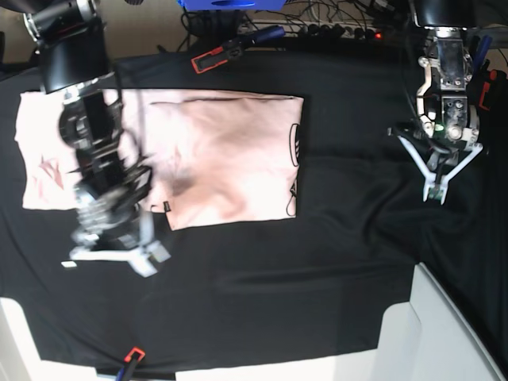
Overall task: Fold the T-shirt properly
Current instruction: 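Lower the left gripper to the shirt side edge and grasp it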
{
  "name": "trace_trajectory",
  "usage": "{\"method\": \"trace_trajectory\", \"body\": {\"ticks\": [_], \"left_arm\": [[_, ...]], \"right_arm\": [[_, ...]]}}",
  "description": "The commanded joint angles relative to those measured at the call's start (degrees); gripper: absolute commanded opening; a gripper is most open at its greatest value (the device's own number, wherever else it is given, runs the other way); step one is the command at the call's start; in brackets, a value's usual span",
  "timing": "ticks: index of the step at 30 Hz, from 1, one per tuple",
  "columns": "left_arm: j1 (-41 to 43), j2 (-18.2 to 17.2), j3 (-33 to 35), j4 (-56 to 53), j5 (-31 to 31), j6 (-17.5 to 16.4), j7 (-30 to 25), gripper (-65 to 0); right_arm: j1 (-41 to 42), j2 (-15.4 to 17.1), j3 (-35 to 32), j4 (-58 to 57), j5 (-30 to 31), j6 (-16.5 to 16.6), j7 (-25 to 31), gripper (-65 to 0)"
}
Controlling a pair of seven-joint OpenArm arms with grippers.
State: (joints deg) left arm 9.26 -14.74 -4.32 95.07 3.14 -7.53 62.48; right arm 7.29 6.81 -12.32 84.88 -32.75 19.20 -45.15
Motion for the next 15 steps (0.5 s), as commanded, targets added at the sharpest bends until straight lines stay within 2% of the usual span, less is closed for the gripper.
{"method": "trace_trajectory", "body": {"ticks": [1, 5, 7, 9, 11, 13, 15], "left_arm": [[-0.2, 0.2, -0.2, 1.7, 0.5, 0.0, -0.4, -61.5], [-0.9, 3.9, 0.0, 1.9, 0.5, 0.0, -0.4, -59.3], [-0.9, 5.5, 0.0, 1.3, 0.5, -0.1, -0.4, -59.1], [-0.9, 6.3, -0.2, 1.0, 0.1, -1.4, -0.2, -58.1], [-0.9, 6.2, -0.6, 1.0, -3.5, -6.2, 0.0, -51.2], [-0.9, 5.4, -0.7, 1.0, -8.3, -10.6, 1.1, -40.5], [-0.9, 3.8, -1.1, 1.0, -13.0, -13.5, 3.7, -28.7]], "right_arm": [[0.8, 0.5, 2.6, 1.1, 0.2, 0.7, -0.2, -44.3], [-1.4, 1.8, 10.8, 1.1, 1.4, 9.4, -0.2, -44.5], [-2.5, 1.9, 12.6, 1.1, 1.4, 12.0, -0.3, -44.5], [-4.1, 1.9, 13.7, 1.1, 1.4, 12.6, -0.3, -44.5], [-5.3, 1.9, 13.9, 1.1, 1.4, 12.6, -0.2, -44.5], [-6.5, 1.9, 13.9, 1.1, 1.4, 12.6, -0.2, -44.5], [-7.3, 1.9, 13.9, 1.3, 1.4, 12.6, -0.1, -44.5]]}}
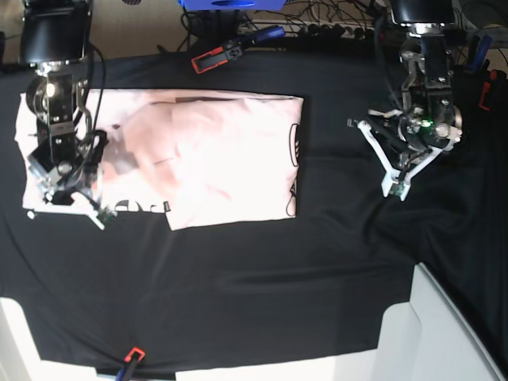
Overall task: Fold the T-shirt properly
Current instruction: 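Lower the left gripper to the shirt side edge and grasp it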
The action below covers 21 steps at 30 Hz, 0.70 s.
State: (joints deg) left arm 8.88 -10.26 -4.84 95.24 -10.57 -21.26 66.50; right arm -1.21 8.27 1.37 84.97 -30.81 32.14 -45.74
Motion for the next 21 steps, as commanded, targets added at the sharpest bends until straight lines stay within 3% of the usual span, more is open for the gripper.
{"method": "trace_trajectory", "body": {"ticks": [1, 4, 6, 14, 21], "left_arm": [[-0.5, -1.1, -0.9, 0.8, -2.1, -0.9, 0.2, -22.8], [-0.3, -2.3, -2.2, 0.6, -8.3, -2.0, 0.3, -6.2], [0.0, -2.4, -2.9, -0.3, -11.1, -2.0, 0.3, -0.5], [-0.3, -2.0, -3.5, -4.5, -21.1, -2.1, 0.2, 0.0], [-0.3, -3.5, -3.9, -4.5, -33.5, -2.1, 0.3, 0.0]], "right_arm": [[0.6, 0.5, 0.3, 1.9, -0.5, -0.4, 0.5, -44.5], [-1.0, 0.3, 0.3, 4.7, -0.5, -0.4, 0.4, -44.5], [-1.6, 0.2, 0.4, 5.8, -0.5, -0.4, 0.3, -44.5], [-2.6, 0.2, 0.4, 6.0, -0.5, -0.4, 0.2, -44.5], [-4.4, -0.9, 0.4, 6.0, -0.6, -0.4, 0.2, -44.5]]}}
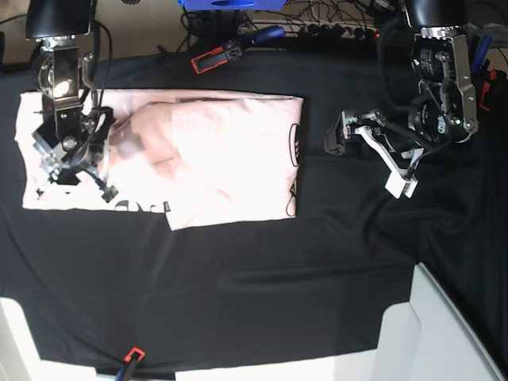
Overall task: Fold the T-shirt properly
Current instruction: 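Lower the left gripper to the shirt side edge and grasp it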
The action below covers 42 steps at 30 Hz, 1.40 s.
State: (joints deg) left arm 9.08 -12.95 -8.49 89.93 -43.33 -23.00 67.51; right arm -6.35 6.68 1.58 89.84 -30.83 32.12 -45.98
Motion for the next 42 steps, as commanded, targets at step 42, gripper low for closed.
{"method": "trace_trajectory", "body": {"ticks": [42], "left_arm": [[-4.7, -1.2, 0.3, -9.6, -17.4, -0.3, -0.4, -0.2]], "right_arm": [[0.2, 0.6, 0.2, 1.2, -0.5, -0.4, 0.5, -44.5]]}}
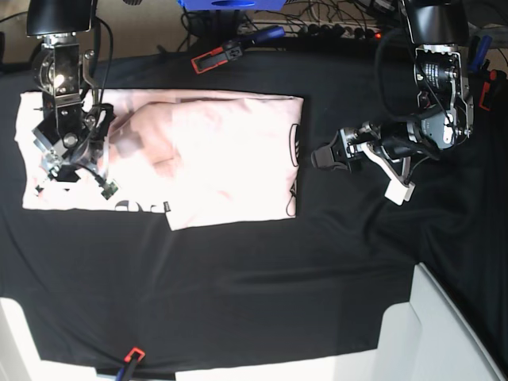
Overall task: Fold the T-shirt properly
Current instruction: 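Lower the left gripper to the shirt side edge and grasp it, then hold the shirt edges with both grippers and pull them apart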
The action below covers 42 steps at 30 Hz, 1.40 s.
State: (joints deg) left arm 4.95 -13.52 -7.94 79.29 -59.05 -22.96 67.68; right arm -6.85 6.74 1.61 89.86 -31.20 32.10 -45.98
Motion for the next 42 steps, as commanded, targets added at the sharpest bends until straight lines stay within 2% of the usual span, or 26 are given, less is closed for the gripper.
{"method": "trace_trajectory", "body": {"ticks": [1, 5, 11, 21, 28, 32, 37, 42], "left_arm": [[-0.6, -0.7, -0.3, 1.0, -1.7, -0.4, -0.6, -0.2], [-0.7, -0.3, -0.3, 1.1, -1.7, -0.4, -0.5, -0.2], [-0.4, -0.2, 3.9, 4.6, -1.7, -0.4, 0.4, -0.2], [-0.4, -0.2, 4.0, 6.6, -1.7, -0.4, 0.3, -0.2], [-2.0, 2.0, 4.0, -0.8, -1.7, -0.4, 0.3, -0.2], [-2.2, 3.2, 4.1, -0.6, -1.7, -0.4, 0.6, -0.2], [-2.8, 4.2, 4.1, -0.8, -1.5, -0.4, 0.5, -0.2], [-4.2, 4.3, 8.5, -0.9, -1.4, -0.4, 0.2, -0.2]], "right_arm": [[0.7, 0.5, 0.2, 1.2, -0.1, -0.4, 0.5, -44.5], [0.7, 0.5, 0.2, 1.2, -0.1, -0.4, 0.5, -44.5], [0.7, -1.0, 0.2, 1.1, -0.2, -0.4, 0.5, -44.5], [0.7, -1.0, 0.2, 0.9, -0.2, -0.4, 0.5, -44.5], [0.6, -0.8, 0.2, 0.8, -0.2, -0.4, 0.5, -44.5], [0.6, -0.8, 0.3, 0.7, -0.2, -0.4, 0.5, -44.5], [0.6, -1.0, 4.2, 0.7, 0.0, -0.4, 0.7, -44.5], [0.6, -0.8, 5.0, 0.7, -0.1, -0.4, 0.7, -44.5]]}}
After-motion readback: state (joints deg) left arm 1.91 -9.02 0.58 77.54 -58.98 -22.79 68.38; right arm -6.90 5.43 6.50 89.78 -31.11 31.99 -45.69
